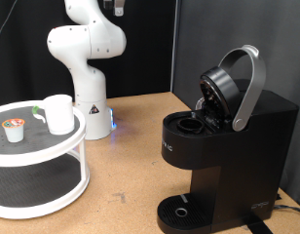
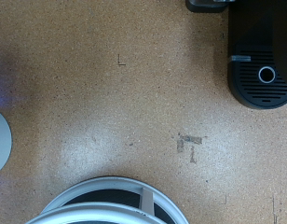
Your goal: Make a cup of coffee with the keurig machine
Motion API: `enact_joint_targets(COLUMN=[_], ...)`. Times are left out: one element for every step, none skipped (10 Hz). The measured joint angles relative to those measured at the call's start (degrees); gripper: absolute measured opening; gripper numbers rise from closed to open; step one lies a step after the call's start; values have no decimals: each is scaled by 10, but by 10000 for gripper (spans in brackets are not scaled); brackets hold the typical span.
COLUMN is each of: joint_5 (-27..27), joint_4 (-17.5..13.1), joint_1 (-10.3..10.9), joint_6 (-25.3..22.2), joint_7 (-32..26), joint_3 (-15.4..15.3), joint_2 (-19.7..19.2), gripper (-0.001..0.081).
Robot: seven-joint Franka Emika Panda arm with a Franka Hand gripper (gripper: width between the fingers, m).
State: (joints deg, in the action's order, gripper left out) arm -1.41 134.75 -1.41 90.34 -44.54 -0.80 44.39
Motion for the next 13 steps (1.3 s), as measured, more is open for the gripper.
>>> enact_joint_targets(joint_5=[0,1,12,26,40,56,70,75,75,75,79,90,101], joint_4=[0,0,0,0,0,0,0,1,1,1,1,1,1], joint_1=[-1,-3,-7,-13,-18,-24,-30,-33,-33,-34,-36,-41,-48], joint_6=[0,0,-1,-4,-7,-11,-11,-11,-11,-11,-11,-11,-11], joint_7=[0,-8,-27,-48,-72,-96,-114,-125,-125,-125,-130,-140,-156], joint_3=[2,9,22,38,53,69,84,90,90,93,100,112,128], joint_2=[0,0,1,3,6,8,12,16,15,15,15,16,16], gripper=[803,803,803,803,803,803,803,803,803,803,803,803,803])
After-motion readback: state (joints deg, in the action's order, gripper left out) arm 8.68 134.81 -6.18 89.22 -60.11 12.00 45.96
